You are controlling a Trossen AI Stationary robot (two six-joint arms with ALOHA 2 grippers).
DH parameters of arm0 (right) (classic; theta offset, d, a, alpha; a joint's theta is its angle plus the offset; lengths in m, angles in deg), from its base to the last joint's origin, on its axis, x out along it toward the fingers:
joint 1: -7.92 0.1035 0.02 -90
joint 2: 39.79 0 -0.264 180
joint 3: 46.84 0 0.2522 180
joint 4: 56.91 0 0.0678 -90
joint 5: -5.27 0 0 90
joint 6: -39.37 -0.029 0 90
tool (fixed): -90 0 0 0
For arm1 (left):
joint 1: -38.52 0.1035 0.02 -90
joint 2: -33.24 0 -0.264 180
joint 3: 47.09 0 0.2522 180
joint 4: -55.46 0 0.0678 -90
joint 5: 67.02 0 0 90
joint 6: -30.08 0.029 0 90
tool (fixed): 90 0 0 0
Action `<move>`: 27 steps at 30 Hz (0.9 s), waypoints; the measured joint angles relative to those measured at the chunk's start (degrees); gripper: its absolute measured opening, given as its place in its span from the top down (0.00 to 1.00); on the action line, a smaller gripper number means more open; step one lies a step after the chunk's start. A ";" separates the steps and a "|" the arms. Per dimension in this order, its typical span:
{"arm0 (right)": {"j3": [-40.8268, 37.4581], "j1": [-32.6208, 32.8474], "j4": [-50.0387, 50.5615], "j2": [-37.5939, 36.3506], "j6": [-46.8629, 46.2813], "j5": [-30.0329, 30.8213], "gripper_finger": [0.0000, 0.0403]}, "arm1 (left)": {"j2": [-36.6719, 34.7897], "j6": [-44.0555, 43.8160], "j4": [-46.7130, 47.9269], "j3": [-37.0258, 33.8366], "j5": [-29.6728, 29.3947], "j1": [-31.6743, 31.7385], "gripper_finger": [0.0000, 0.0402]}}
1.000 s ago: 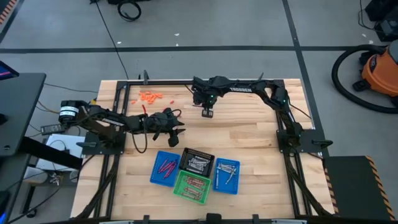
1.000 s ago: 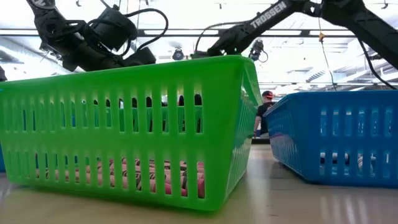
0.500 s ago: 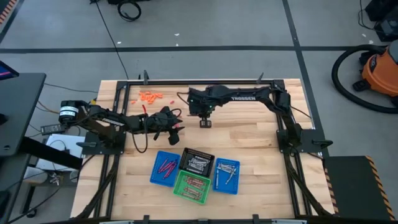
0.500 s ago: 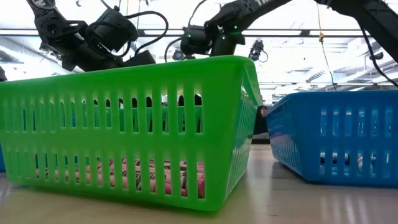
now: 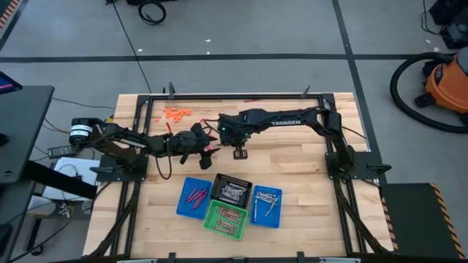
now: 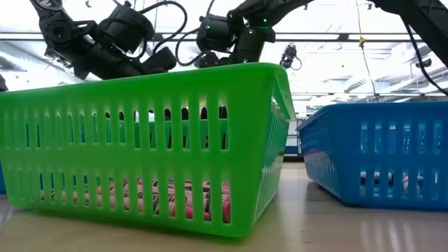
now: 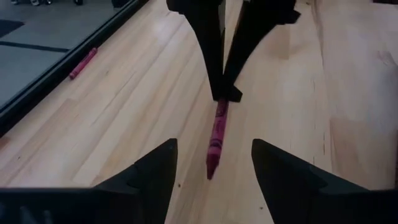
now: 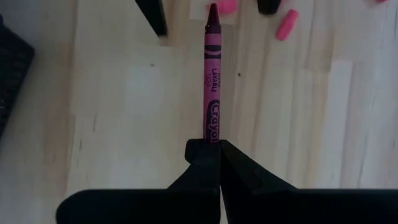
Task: Sort crayons
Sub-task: Put the dark red crayon into the left blue bin
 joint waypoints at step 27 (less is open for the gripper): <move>0.04 3.21 -5.04 -0.68 -1.16 1.33 0.98 | 0.00 -1.17 2.42 0.00 2.14 0.00 0.60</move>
